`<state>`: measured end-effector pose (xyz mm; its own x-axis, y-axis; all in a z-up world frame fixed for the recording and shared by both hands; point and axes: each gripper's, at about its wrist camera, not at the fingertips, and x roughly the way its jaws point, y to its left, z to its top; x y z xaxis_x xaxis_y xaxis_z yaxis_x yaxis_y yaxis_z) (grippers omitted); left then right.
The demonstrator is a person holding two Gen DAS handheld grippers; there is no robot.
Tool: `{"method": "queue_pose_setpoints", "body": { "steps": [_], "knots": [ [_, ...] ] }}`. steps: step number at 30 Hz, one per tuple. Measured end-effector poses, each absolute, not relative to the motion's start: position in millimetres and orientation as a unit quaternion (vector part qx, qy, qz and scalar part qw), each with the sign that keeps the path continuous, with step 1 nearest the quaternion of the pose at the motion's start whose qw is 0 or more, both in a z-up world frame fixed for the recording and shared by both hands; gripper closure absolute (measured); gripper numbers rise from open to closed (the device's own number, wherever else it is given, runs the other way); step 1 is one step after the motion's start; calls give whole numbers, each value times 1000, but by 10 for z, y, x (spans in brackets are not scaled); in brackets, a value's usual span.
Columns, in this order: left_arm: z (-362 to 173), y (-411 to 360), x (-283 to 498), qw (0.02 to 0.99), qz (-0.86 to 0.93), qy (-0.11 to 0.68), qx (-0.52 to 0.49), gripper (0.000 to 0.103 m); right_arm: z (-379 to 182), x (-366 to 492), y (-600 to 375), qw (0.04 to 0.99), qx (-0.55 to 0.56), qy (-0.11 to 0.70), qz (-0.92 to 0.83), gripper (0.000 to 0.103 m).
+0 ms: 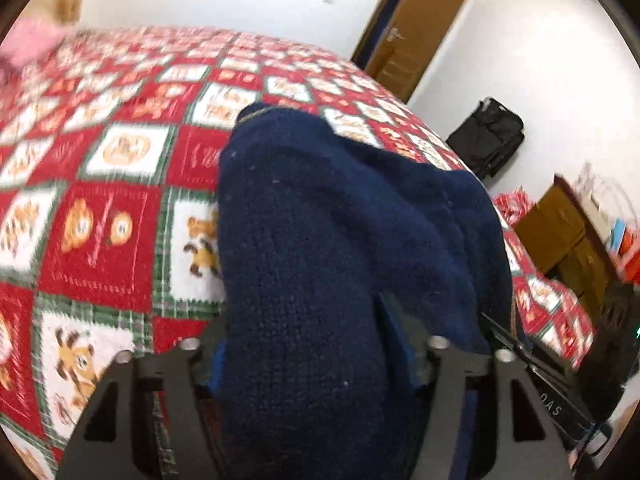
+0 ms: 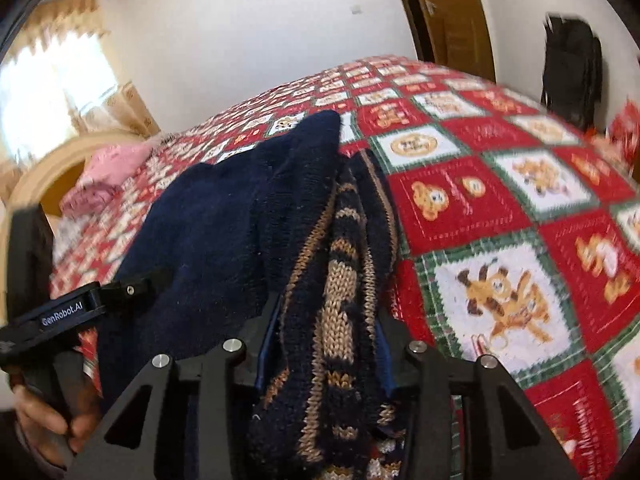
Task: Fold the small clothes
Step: 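Lift the sweater with both grippers and fold it over onto itself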
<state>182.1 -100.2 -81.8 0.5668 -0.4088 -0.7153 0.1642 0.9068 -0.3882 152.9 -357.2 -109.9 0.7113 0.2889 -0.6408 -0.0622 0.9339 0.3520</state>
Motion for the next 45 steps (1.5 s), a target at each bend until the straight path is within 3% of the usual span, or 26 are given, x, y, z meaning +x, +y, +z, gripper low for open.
{"method": "queue_pose_setpoints", "body": {
  "steps": [2,6,7,8,9,12,18,24,45],
  "knots": [
    [-888,-936,1867,863,-154,451,-169,12,-1148,1568,-3638,905,179,373,100,45],
    [-881,-1022,1908,861,-155,459,-153,6,-1257,1644,-3810,881,252,381,123,44],
    [-869,-1060,1907,864,-156,456,-145,7,-1240,1655,-3786,883,242,383,123,46],
    [-857,-1093,1904,865,-165,452,-139,23,-1223,1649,-3750,887,228,383,119,50],
    [-832,-1117,1901,865,-185,445,-140,30,-1204,1636,-3710,892,214,380,118,53],
    [-780,-1122,1851,873,-181,435,-127,44,-1111,1584,-3546,909,158,373,101,58],
    [-670,-1103,1726,887,-171,414,-108,57,-881,1427,-3221,933,61,350,55,67],
    [-503,-1121,1623,900,-168,396,-70,59,-637,1238,-3067,940,55,329,72,68],
    [-285,107,1496,917,-85,371,-120,59,-210,1427,-1704,927,32,309,213,71]
  ]
}}
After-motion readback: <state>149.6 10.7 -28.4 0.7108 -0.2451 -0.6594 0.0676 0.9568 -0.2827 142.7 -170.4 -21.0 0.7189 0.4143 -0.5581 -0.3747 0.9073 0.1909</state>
